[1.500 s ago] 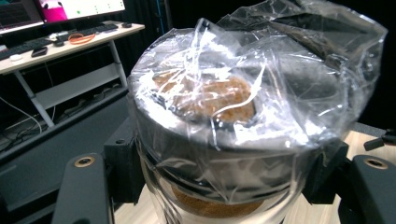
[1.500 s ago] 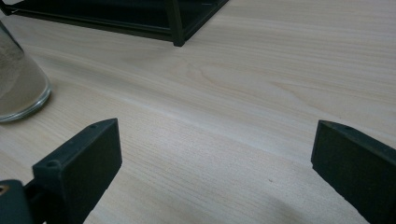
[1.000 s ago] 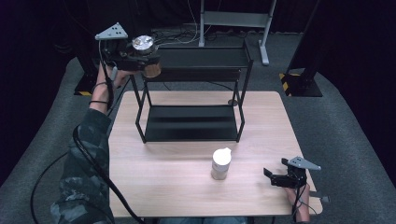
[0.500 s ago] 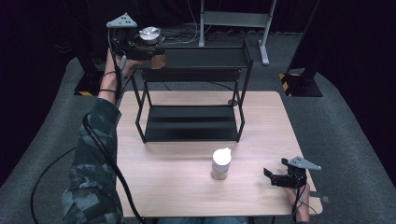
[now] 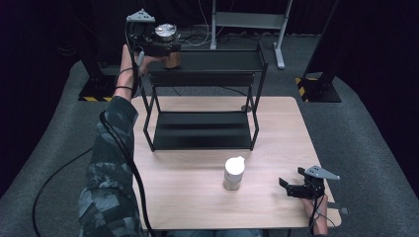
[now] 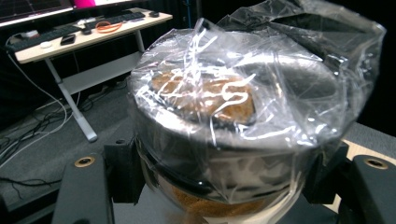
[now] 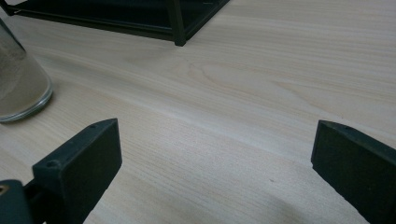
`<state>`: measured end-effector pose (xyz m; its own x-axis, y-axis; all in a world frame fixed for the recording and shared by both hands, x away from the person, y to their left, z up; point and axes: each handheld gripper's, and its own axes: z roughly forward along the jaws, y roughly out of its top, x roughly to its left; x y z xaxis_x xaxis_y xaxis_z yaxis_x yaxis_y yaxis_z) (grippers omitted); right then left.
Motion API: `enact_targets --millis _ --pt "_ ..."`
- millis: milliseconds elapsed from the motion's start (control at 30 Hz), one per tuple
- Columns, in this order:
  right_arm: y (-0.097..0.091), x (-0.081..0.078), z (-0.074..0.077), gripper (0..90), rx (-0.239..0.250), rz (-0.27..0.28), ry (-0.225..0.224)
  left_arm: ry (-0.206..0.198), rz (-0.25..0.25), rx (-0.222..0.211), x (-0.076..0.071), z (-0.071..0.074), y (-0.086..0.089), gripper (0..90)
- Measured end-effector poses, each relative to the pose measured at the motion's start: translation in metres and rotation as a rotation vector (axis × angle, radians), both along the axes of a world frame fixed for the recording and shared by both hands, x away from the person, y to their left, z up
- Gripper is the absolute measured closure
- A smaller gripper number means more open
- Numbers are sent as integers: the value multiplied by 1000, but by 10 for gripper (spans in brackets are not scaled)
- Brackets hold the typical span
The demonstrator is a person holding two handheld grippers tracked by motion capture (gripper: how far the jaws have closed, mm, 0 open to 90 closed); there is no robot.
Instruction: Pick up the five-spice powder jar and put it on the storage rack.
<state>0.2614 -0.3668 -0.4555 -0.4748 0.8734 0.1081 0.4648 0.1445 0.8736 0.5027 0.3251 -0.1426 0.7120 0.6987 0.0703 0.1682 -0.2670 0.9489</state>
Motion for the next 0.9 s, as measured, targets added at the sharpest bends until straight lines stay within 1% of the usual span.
enact_targets --millis 233,467,500,533,633,700,833,900 --pt "0 -1 0 6 1 -1 -3 22 8 7 7 -4 -6 307" --pt "0 -1 -1 6 0 -2 -6 44 23 5 10 -9 -6 307" --pt "0 -1 -1 6 0 -2 -6 43 28 -3 10 -12 -6 307" --pt "0 -1 -1 6 -1 -3 -7 46 30 -21 11 -15 -3 307" --pt "1 -1 0 6 -2 -3 -6 48 33 -32 11 -17 -2 306" --pt "1 -1 0 6 -3 -3 -7 48 34 -47 12 -20 0 306" --pt "1 -2 0 6 -4 -3 -8 43 35 -58 11 -22 0 306" --pt "1 -2 -1 6 -2 -4 -8 48 35 -59 12 -22 1 306"
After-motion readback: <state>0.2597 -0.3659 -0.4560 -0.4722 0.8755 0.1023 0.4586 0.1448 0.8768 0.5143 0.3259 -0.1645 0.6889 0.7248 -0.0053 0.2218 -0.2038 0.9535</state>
